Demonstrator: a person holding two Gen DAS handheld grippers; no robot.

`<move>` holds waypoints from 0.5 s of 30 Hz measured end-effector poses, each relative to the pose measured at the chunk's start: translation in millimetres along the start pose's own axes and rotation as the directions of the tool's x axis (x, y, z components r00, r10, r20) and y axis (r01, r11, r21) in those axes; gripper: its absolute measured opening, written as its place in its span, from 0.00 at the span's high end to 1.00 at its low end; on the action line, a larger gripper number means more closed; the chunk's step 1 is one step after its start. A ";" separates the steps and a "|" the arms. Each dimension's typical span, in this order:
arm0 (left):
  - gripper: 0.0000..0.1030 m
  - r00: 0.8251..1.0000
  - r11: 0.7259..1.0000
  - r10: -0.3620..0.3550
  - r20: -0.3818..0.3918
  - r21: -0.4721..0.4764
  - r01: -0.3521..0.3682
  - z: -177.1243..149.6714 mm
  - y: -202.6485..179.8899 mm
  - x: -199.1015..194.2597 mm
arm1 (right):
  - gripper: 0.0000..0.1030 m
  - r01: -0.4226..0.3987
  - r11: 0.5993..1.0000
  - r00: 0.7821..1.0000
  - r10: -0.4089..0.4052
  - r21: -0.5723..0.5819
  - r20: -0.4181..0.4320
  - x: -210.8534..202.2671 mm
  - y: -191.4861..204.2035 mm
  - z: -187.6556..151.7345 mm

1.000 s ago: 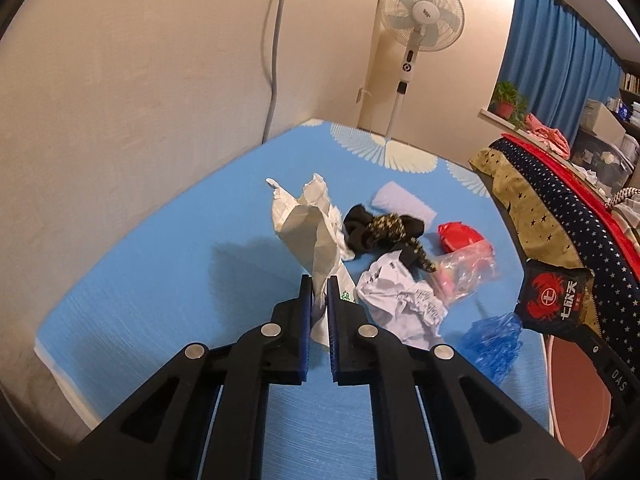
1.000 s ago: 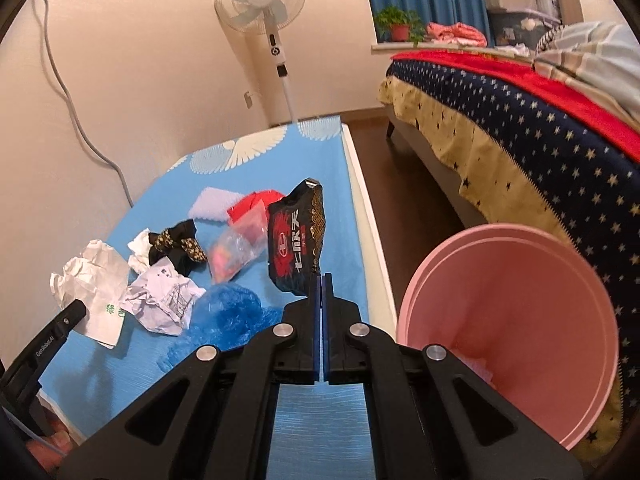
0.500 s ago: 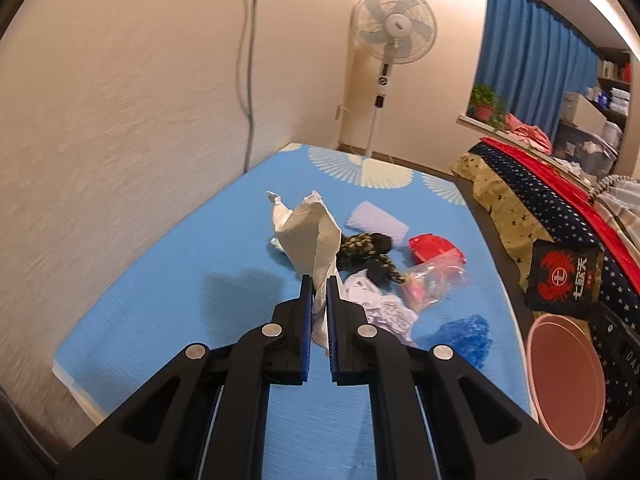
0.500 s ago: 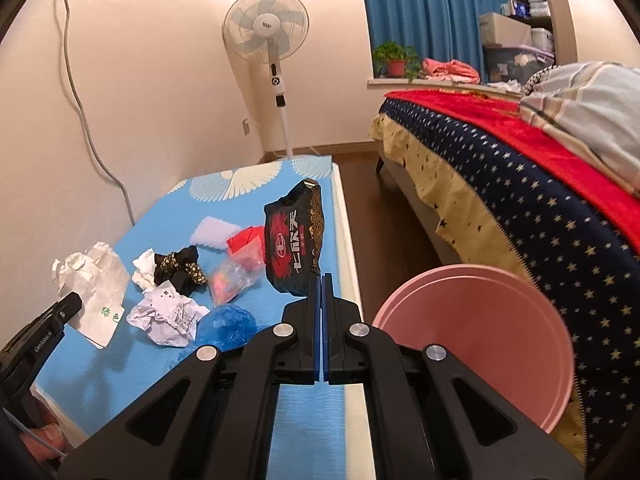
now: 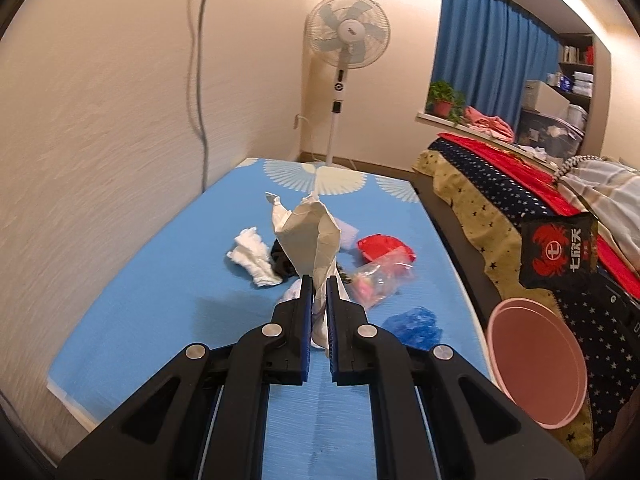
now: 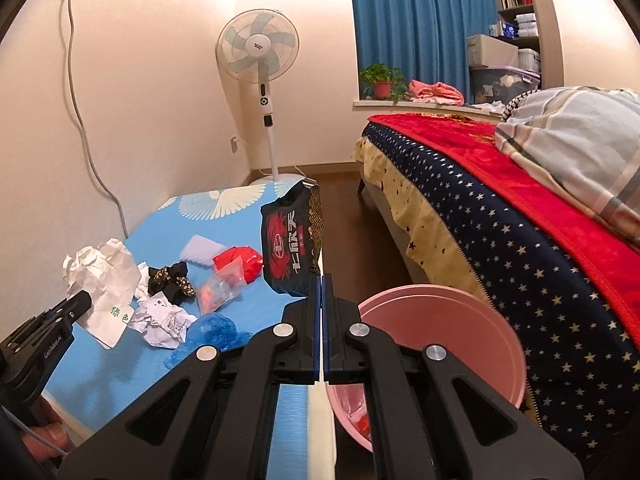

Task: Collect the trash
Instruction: 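Lift both held items and carry them over the pink bin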

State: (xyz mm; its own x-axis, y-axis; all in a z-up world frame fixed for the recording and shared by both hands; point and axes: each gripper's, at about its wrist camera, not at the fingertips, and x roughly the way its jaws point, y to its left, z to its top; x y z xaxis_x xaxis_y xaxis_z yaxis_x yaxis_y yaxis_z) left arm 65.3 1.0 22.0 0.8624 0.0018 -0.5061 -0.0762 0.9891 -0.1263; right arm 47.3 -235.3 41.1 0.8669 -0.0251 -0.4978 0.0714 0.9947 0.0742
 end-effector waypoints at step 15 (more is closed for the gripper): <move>0.94 0.997 0.995 -0.080 0.000 0.058 0.079 0.9 -30.6 -3.8 | 0.99 0.055 0.998 0.998 -0.055 -0.004 0.019 -19.9 -18.4 7.5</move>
State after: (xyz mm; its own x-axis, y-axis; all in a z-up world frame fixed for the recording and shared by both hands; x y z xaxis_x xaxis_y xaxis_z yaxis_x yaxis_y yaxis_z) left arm 64.8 -29.1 28.6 0.8659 -0.0769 -0.4943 0.0216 0.9929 -0.1167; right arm 32.4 -253.8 56.1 0.8707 -0.0815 -0.4850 0.1170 0.9922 0.0434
